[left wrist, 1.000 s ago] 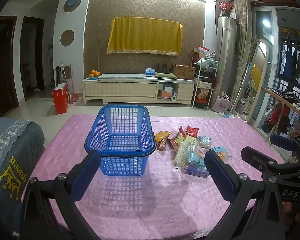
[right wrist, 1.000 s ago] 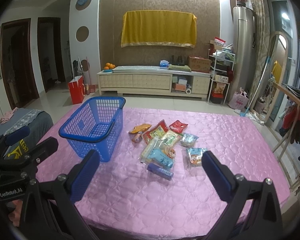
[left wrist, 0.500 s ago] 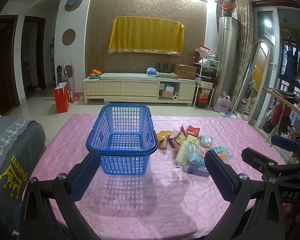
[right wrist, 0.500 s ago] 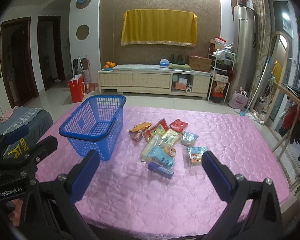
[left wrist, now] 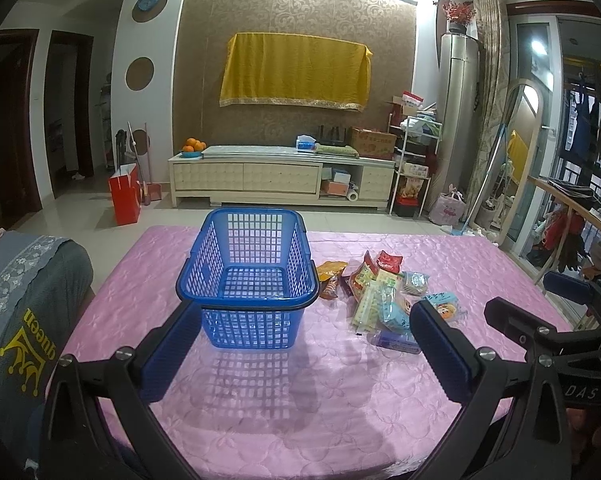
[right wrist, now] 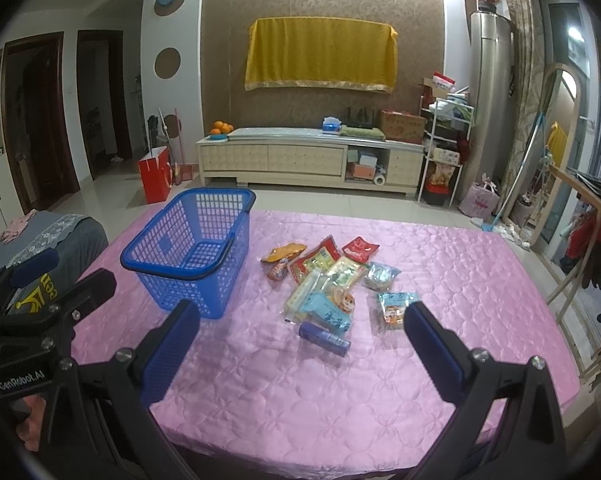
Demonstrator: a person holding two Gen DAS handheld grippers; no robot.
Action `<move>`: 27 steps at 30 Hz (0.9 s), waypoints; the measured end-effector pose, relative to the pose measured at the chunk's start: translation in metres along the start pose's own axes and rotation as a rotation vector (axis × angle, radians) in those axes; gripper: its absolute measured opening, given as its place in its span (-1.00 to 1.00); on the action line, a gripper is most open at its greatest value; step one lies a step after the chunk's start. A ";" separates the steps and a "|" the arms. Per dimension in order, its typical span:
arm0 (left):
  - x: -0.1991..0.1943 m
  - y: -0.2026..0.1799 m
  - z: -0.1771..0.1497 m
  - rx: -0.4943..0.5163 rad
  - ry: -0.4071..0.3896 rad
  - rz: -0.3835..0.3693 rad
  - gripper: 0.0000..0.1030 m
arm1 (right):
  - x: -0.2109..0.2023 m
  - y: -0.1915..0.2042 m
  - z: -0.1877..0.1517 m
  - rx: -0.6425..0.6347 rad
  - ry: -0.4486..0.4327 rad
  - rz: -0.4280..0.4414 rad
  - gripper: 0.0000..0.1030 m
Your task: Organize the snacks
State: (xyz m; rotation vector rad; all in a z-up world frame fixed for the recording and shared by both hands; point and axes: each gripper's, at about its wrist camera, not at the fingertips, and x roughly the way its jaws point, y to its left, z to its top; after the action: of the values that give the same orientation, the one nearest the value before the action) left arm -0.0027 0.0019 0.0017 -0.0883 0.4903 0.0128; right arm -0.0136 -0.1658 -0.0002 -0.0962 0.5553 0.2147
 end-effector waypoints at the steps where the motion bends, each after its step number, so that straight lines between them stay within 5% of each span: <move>1: -0.001 0.000 0.000 0.001 0.000 0.000 1.00 | 0.001 0.000 0.001 0.000 0.001 -0.001 1.00; 10: -0.001 -0.001 0.006 0.004 0.007 -0.022 1.00 | -0.001 0.000 0.003 0.000 -0.003 -0.003 1.00; 16: 0.016 -0.016 0.023 0.048 0.027 -0.050 1.00 | 0.003 -0.011 0.016 -0.016 -0.012 -0.081 1.00; 22: 0.050 -0.042 0.034 0.125 0.093 -0.081 1.00 | 0.013 -0.040 0.025 -0.035 -0.037 -0.149 1.00; 27: 0.086 -0.069 0.036 0.167 0.177 -0.119 1.00 | 0.036 -0.070 0.025 0.013 0.046 -0.114 1.00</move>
State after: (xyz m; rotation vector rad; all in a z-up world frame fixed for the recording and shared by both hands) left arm 0.0922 -0.0642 -0.0018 0.0459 0.6605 -0.1537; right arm 0.0455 -0.2237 0.0041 -0.1195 0.5949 0.0979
